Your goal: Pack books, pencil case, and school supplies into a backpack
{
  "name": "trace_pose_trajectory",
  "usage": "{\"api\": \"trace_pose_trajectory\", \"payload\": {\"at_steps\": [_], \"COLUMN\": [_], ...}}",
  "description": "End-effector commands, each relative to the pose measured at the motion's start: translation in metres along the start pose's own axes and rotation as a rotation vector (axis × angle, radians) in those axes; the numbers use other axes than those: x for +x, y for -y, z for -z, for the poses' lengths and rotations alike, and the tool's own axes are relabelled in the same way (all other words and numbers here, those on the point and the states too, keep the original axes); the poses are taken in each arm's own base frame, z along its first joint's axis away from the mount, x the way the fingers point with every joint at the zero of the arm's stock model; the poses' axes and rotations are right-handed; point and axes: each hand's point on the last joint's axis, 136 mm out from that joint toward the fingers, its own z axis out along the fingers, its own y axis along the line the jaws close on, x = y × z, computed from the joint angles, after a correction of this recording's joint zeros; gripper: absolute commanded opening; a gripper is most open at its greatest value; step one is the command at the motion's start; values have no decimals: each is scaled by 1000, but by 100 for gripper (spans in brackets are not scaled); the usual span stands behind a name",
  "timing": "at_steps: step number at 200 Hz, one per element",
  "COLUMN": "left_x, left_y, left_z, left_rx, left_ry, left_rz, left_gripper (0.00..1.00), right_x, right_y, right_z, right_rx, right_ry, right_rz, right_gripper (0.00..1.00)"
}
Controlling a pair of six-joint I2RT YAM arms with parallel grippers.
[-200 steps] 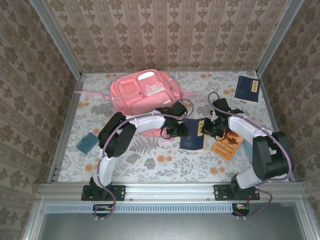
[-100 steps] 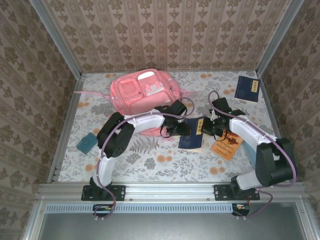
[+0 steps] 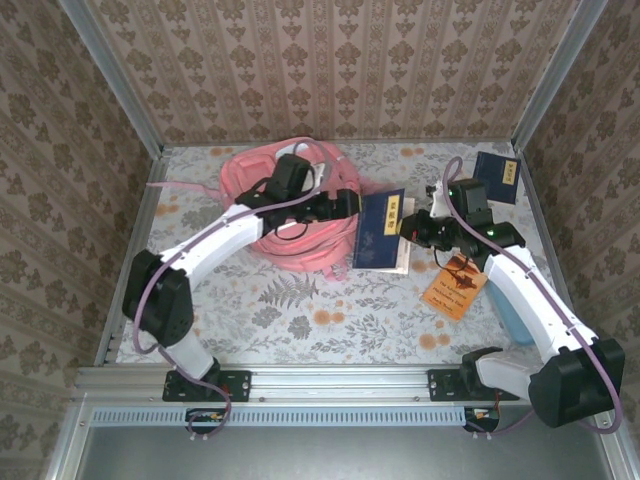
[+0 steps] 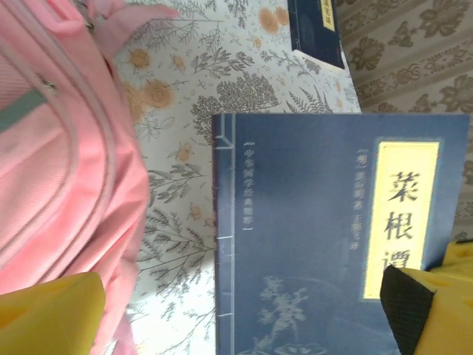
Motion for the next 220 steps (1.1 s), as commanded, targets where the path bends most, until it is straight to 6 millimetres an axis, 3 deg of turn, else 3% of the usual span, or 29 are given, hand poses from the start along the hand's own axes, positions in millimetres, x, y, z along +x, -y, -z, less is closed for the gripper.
{"api": "trace_pose_trajectory", "payload": {"at_steps": [1,35,88,94,106,108,122,137,154,182,196,210,220], "left_x": [1,-2,-9,-17,-19,-19,-19,-19,-21,-28,-33,-40,-47], "left_y": [0,-14,11,2,3,4,9,16,21,23,23,22,18], "left_z": [18,42,59,67,73,74,81,87,93,101,104,106,107], "left_rx": [101,158,376,366,381,385,406,424,434,413,400,388,363], "left_ry": [24,71,63,89,92,92,94,96,108,153,181,221,259], "left_rz": [-11,32,37,56,64,63,52,36,11,-5,6,29,63], "left_gripper": [100,100,98,98,95,94,92,80,50,17,4,1,1], "right_x": [-15,-26,-34,-36,-40,-41,-43,-45,-46,-48,-50,-52,-53], "right_y": [-55,-87,-121,-124,-132,-128,-130,-129,-129,-122,-109,-96,-91], "right_z": [11,9,-7,-8,-8,-16,-22,-26,-29,-32,-36,-39,-39], "right_rx": [-250,-407,-558,-576,-607,-601,-615,-620,-613,-567,-495,-429,-421], "right_ry": [0,-23,-93,-97,-93,-106,-113,-115,-123,-129,-110,-63,-27], "right_rz": [47,52,69,69,77,64,63,65,65,50,14,-33,-71], "right_gripper": [0,0,0,0,0,0,0,0,0,0,27,59,73]}}
